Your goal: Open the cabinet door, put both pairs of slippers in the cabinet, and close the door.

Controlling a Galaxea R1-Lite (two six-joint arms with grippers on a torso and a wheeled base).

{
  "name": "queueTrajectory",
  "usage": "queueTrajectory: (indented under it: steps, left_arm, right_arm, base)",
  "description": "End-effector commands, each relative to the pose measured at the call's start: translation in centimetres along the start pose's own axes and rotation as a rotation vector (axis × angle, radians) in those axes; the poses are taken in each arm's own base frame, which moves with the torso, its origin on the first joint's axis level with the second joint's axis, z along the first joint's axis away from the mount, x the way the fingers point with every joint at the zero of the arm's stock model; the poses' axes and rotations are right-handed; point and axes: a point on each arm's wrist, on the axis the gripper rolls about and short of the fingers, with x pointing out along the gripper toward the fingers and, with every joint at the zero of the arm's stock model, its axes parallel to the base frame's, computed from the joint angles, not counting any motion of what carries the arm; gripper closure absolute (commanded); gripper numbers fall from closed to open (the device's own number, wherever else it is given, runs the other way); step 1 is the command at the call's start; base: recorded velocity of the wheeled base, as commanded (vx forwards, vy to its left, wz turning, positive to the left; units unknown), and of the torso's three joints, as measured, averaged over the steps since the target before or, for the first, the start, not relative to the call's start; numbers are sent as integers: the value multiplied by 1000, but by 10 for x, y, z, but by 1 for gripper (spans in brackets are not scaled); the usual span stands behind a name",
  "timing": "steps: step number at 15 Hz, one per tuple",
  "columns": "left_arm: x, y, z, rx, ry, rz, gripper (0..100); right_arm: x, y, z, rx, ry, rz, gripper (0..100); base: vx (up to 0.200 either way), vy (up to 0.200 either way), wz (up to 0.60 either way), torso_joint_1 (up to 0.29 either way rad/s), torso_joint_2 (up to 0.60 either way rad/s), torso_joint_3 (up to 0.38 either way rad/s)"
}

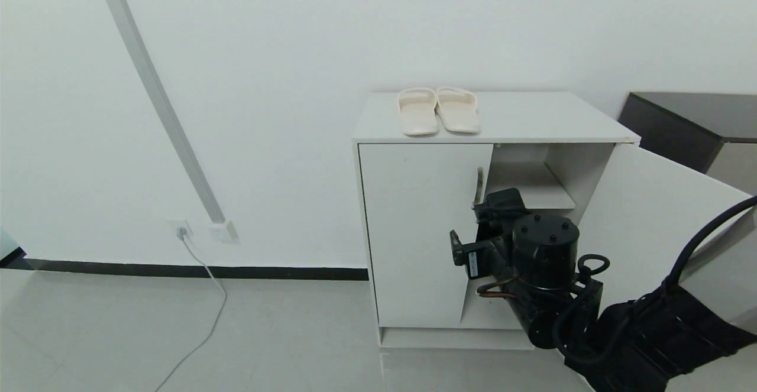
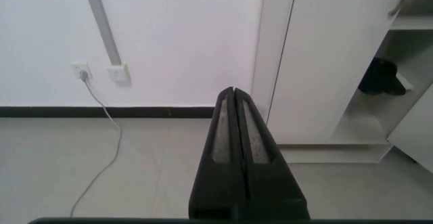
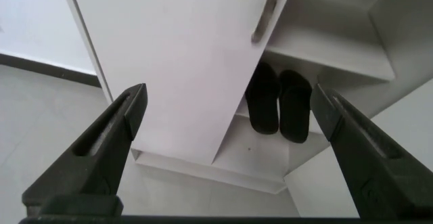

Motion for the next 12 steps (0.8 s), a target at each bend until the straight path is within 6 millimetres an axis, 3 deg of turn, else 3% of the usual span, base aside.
queueTrajectory:
  steps: [1,9,12]
  left_arm:
    - [0,0,0,0,2,0,100]
    - [0,0,0,0,2,2,100]
    - [0,0,0,1,2,0,100]
  right_arm:
    - [1,2,1,1,-4,3,0]
    - [1,4,1,-13,-8,48,0]
    - [11,13,32,56,42,65,0]
  base:
    - [0,0,0,203,-510,-315]
    - [0,0,0,234,-552,-322]
    - [0,0,0,276,-605,-333]
